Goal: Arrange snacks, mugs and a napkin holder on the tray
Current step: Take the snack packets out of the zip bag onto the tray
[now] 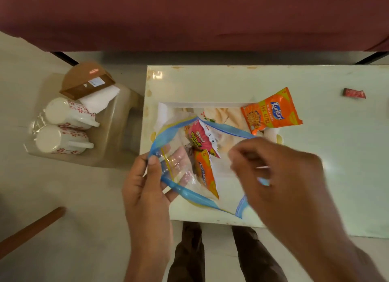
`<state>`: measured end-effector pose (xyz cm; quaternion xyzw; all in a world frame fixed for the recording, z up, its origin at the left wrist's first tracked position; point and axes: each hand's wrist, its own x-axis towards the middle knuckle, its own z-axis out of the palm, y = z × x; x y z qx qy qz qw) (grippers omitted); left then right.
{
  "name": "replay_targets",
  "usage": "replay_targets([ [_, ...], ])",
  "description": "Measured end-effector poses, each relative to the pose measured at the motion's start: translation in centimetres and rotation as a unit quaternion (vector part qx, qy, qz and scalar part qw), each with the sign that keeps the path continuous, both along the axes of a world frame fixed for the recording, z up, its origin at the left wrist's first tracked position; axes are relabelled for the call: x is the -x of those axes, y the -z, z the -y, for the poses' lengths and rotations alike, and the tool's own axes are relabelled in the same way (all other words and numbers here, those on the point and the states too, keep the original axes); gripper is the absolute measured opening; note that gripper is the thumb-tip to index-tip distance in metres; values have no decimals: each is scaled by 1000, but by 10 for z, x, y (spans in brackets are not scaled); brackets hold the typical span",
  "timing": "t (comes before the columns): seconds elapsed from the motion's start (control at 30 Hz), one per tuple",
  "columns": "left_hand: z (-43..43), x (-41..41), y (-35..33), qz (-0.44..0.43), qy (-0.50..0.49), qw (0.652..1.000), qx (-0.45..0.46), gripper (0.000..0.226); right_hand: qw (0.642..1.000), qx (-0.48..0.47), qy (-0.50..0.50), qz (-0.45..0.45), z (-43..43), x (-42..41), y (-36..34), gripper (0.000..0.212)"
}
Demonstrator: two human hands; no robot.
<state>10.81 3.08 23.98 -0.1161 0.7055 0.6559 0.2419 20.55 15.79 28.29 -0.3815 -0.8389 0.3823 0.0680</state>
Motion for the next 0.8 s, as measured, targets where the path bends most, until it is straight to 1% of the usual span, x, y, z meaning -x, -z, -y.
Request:
replay_targets([
  [0.03, 0, -1, -1, -1, 3, 1000, 0, 25, 994, 7, -55, 95, 5, 14, 6, 16],
  [0.07, 0, -2, -1, -5, 6, 1000, 2, 25, 975, -1, -106, 194, 8, 25, 15, 22],
  [0.1, -3, -5, -3, -5, 9, 1000, 8, 26, 954, 0, -133, 269, 9, 33, 26, 27],
  [0.13, -6, -11, -6, 1, 13, 1000, 11, 26, 937, 14, -148, 315, 7, 39, 33, 29],
  [0.17, -8, -17, -7, 8, 18, 1000, 11, 25, 927, 28, -154, 339, 6, 43, 39, 29],
  [0.23, -12, -23, -10, 15, 19, 1000, -4, 26, 917, 55, -145, 367, 5, 47, 49, 29],
  [0.27, -1, -12, -1, 29, 11, 999, -18, 28, 911, 52, -140, 385, 16, 64, 61, 29],
  [0.33, 10, -2, 8, 38, 7, 999, -26, 27, 909, 42, -130, 393, 25, 77, 74, 29],
  [0.5, 13, 3, 6, 26, 10, 999, -23, 24, 931, 11, -128, 342, 28, 71, 86, 22],
  [0.57, 15, 12, 8, 6, 11, 1000, -16, 21, 946, 13, -117, 302, 29, 71, 77, 14],
  [0.63, 17, 21, 13, -7, 5, 1000, -14, 24, 956, 1, -117, 270, 28, 70, 64, 9],
  [0.67, 17, 25, 14, -8, 3, 1000, -18, 25, 960, -7, -119, 253, 27, 69, 54, 10],
  [0.77, 15, 36, 13, 0, -2, 999, -42, 27, 972, 14, -111, 206, 18, 63, 18, 12],
  [0.8, 15, 39, 12, 1, -4, 999, -50, 28, 975, 1, -112, 190, 15, 61, 3, 13],
])
